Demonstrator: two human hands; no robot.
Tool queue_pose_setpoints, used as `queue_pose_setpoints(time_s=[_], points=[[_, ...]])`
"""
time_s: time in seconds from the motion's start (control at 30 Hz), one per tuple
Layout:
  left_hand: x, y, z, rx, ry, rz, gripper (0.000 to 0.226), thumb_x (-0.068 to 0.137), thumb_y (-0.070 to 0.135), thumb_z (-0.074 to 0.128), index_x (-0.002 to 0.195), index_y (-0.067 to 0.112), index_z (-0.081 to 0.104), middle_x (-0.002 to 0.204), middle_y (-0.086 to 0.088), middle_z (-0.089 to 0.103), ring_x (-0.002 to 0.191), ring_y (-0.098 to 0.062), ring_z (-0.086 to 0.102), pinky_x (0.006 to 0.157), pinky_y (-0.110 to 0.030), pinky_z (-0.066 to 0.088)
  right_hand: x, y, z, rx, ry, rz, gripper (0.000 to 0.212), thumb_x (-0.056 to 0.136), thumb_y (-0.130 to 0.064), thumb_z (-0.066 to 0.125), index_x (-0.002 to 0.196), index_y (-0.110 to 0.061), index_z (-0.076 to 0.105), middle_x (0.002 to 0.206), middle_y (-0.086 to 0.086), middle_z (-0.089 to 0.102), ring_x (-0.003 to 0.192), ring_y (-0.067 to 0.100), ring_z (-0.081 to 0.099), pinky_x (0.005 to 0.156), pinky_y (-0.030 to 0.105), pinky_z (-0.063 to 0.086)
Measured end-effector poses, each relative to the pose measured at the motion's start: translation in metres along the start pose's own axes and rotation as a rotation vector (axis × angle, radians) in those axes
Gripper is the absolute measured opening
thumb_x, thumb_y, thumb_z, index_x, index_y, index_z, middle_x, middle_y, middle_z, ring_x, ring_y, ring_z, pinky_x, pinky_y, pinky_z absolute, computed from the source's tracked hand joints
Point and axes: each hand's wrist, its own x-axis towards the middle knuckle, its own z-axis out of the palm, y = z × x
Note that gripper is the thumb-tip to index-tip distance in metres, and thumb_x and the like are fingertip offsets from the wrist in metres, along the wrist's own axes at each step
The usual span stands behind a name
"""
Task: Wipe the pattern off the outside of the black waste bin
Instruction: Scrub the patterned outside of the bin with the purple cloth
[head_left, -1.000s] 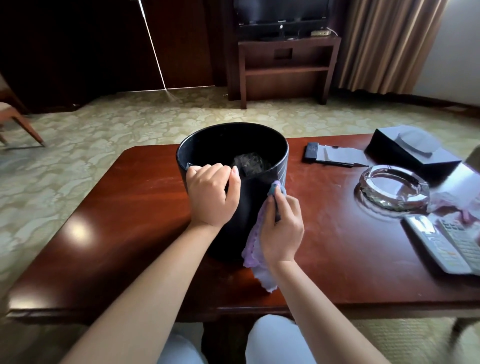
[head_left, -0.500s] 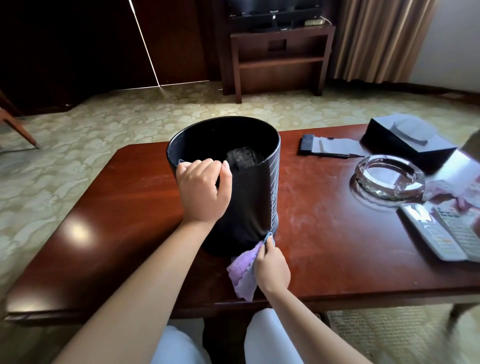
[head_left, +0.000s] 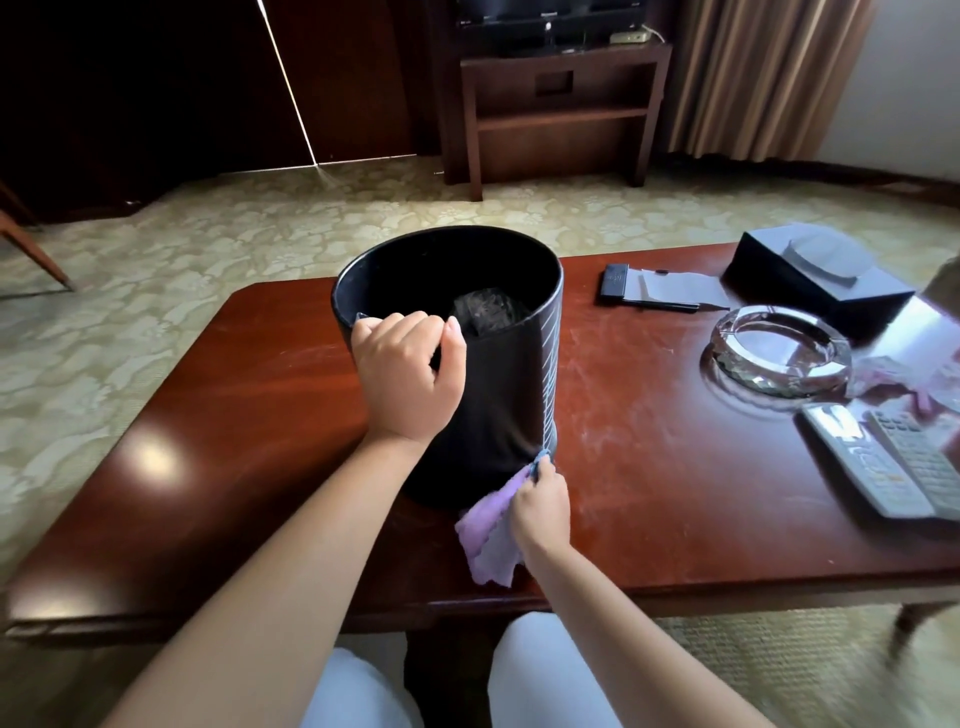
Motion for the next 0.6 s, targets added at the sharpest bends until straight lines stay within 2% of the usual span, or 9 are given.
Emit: queue_pose_setpoints(time_s=[0.07, 0.13, 0.27, 0.47, 0.6], points=[[0.000, 0.000, -0.001, -0.018, -0.002, -0.002, 0.037, 0.091, 0.021, 0.042, 0.058, 0.022, 0.026, 0.054, 0.008, 0.025, 0.048, -0.022, 0.035, 0.060, -0.037, 0.028, 0.016, 0.002, -0.008, -0.031, -0.046, 0.054, 0.038, 0.081, 0.001, 0.032, 0.110, -0.008, 0.056, 0.110, 0.017, 0.060, 0.090, 0.027, 0.055, 0.076, 0.032, 0.043], [0.001, 0.000, -0.001, -0.027, -0.003, -0.009, 0.037, 0.090, 0.021, 0.043, 0.058, 0.022, 0.026, 0.054, 0.009, 0.024, 0.048, -0.021, 0.034, 0.060, -0.036, 0.027, 0.024, 0.002, -0.014, -0.049, -0.075, 0.051, 0.044, 0.079, 0.002, 0.032, 0.112, -0.012, 0.057, 0.112, 0.015, 0.061, 0.096, 0.028, 0.057, 0.081, 0.033, 0.044], [0.000, 0.001, 0.001, -0.027, 0.009, -0.022, 0.037, 0.090, 0.020, 0.043, 0.057, 0.022, 0.025, 0.054, 0.009, 0.023, 0.050, -0.017, 0.028, 0.060, -0.036, 0.028, 0.014, 0.003, -0.018, -0.104, -0.103, 0.043, 0.054, 0.086, 0.000, 0.033, 0.137, -0.014, 0.043, 0.127, 0.013, 0.053, 0.114, 0.029, 0.053, 0.089, 0.030, 0.040], [-0.001, -0.001, 0.003, -0.028, 0.013, -0.021, 0.037, 0.090, 0.020, 0.043, 0.057, 0.021, 0.025, 0.054, 0.009, 0.024, 0.052, -0.016, 0.026, 0.060, -0.036, 0.028, -0.025, 0.017, 0.011, -0.193, -0.138, -0.059, 0.044, 0.090, -0.006, 0.031, 0.133, -0.011, 0.037, 0.119, 0.014, 0.048, 0.104, 0.030, 0.051, 0.080, 0.033, 0.039], [-0.001, -0.001, 0.003, -0.032, 0.008, -0.022, 0.038, 0.090, 0.020, 0.044, 0.057, 0.021, 0.025, 0.054, 0.008, 0.024, 0.052, -0.014, 0.025, 0.061, -0.035, 0.027, -0.015, 0.013, 0.006, -0.224, -0.101, -0.038, 0.045, 0.087, -0.004, 0.032, 0.132, -0.009, 0.038, 0.123, 0.014, 0.045, 0.109, 0.030, 0.049, 0.086, 0.035, 0.040]])
